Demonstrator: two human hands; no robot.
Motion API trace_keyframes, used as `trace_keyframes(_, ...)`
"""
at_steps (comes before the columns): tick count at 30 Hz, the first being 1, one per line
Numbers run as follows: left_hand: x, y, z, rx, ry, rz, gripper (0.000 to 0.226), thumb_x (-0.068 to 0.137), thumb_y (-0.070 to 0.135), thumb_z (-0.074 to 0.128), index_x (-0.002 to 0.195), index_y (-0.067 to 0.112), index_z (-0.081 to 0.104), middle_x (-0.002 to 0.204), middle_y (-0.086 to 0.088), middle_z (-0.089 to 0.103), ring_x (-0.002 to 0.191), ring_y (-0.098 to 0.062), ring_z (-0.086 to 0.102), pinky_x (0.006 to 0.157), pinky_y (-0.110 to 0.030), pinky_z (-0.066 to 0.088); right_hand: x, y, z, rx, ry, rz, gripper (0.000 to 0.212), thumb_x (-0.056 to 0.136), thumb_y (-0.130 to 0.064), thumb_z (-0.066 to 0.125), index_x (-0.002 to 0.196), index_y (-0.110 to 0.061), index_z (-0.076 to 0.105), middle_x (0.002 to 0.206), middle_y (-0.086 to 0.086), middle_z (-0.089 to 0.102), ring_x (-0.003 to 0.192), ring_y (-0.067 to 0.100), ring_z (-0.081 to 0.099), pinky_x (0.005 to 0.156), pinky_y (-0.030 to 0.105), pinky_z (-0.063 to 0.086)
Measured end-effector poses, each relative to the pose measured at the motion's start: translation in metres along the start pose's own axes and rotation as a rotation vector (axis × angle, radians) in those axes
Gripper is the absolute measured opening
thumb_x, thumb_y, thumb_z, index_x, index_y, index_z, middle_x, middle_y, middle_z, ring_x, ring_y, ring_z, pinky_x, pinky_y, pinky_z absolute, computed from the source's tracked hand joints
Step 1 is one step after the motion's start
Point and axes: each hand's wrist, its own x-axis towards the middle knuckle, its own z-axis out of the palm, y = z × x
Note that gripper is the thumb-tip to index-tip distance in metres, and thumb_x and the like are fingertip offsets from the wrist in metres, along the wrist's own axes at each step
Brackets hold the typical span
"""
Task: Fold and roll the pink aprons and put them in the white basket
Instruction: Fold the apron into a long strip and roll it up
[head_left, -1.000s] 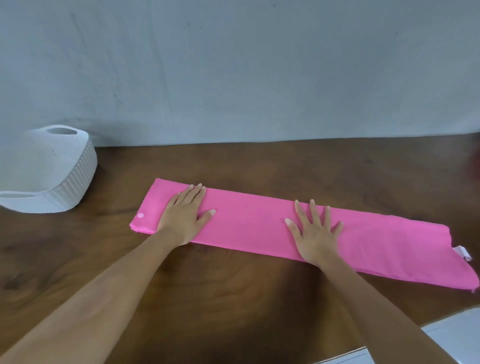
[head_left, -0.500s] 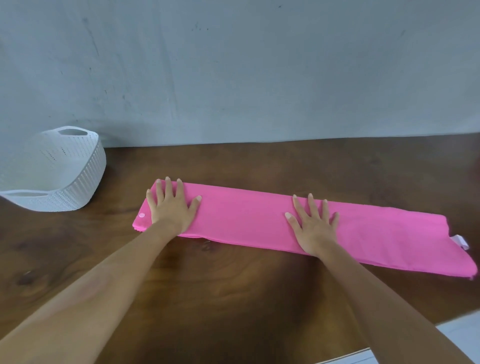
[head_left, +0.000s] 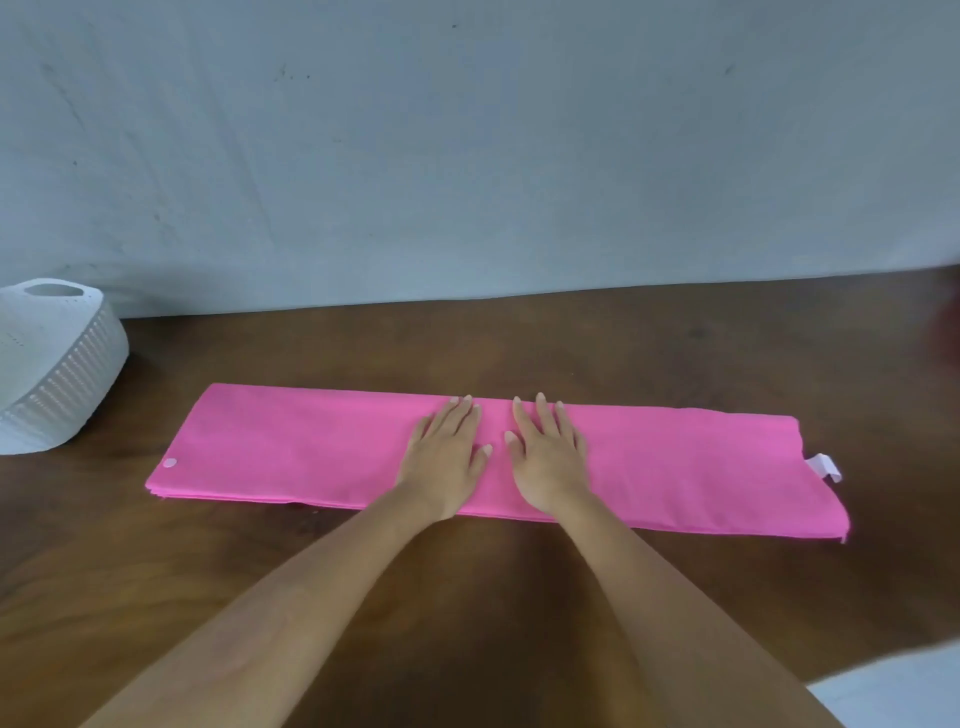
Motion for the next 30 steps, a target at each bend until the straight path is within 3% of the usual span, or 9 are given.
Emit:
trace_keyframes(6, 0.014, 0.044, 0.020, 0.044, 0.016, -0.106, 0.068, 0.107, 0.049, 0.024, 0.163, 0.015, 0.005, 0.171, -0.001, 0.003, 0.157, -0.018, -0.002, 0.128, -0.042, 0.004, -0.012, 0.064, -0.001, -0.055, 0.063, -0.070, 0.060, 0.106, -0.053, 0.009, 0.161, -0.032, -0.004, 0.169, -0.003, -0.011, 0.155, 0.015, -0.012, 0.125, 0.039, -0.004)
trace_keyframes(14, 0.015, 0.048, 0.035, 0.128, 0.086, -0.130, 0.082, 0.094, 0.061, -0.003, 0.163, 0.017, 0.003, 0.171, 0.003, 0.002, 0.157, -0.014, -0.002, 0.128, -0.040, 0.003, -0.022, 0.178, -0.021, -0.139, 0.102, -0.082, 0.070, 0.098, -0.066, 0.000, 0.159, -0.035, -0.011, 0.168, -0.005, -0.014, 0.154, 0.014, -0.015, 0.125, 0.037, -0.006)
trace_keyframes(20, 0.016, 0.046, 0.039, 0.161, 0.092, -0.150, 0.082, 0.095, 0.064, -0.001, 0.163, 0.018, 0.004, 0.170, 0.006, 0.003, 0.156, -0.009, -0.002, 0.127, -0.037, 0.004, -0.028, 0.258, -0.043, -0.166, 0.088, -0.094, 0.075, 0.092, -0.072, -0.007, 0.156, -0.036, -0.021, 0.166, -0.008, -0.022, 0.152, 0.010, -0.018, 0.125, 0.035, -0.007)
trace_keyframes(24, 0.016, 0.048, 0.038, 0.165, 0.088, -0.151, 0.085, 0.093, 0.065, -0.001, 0.163, 0.019, 0.006, 0.170, 0.007, 0.005, 0.156, -0.009, 0.000, 0.127, -0.034, 0.003, -0.032, 0.303, -0.055, -0.203, 0.113, -0.062, 0.077, 0.091, -0.074, -0.009, 0.157, -0.035, -0.018, 0.167, -0.006, -0.017, 0.153, 0.010, -0.015, 0.125, 0.039, -0.009)
trace_keyframes(30, 0.019, 0.057, 0.036, 0.206, -0.020, -0.208, 0.088, 0.086, 0.068, -0.013, 0.161, 0.020, -0.012, 0.168, 0.008, -0.016, 0.155, -0.010, -0.013, 0.127, -0.037, -0.002, -0.031, 0.345, -0.055, -0.156, 0.127, -0.053, 0.083, 0.088, -0.078, -0.010, 0.158, -0.033, -0.016, 0.168, -0.007, -0.015, 0.153, 0.010, -0.018, 0.126, 0.042, -0.006)
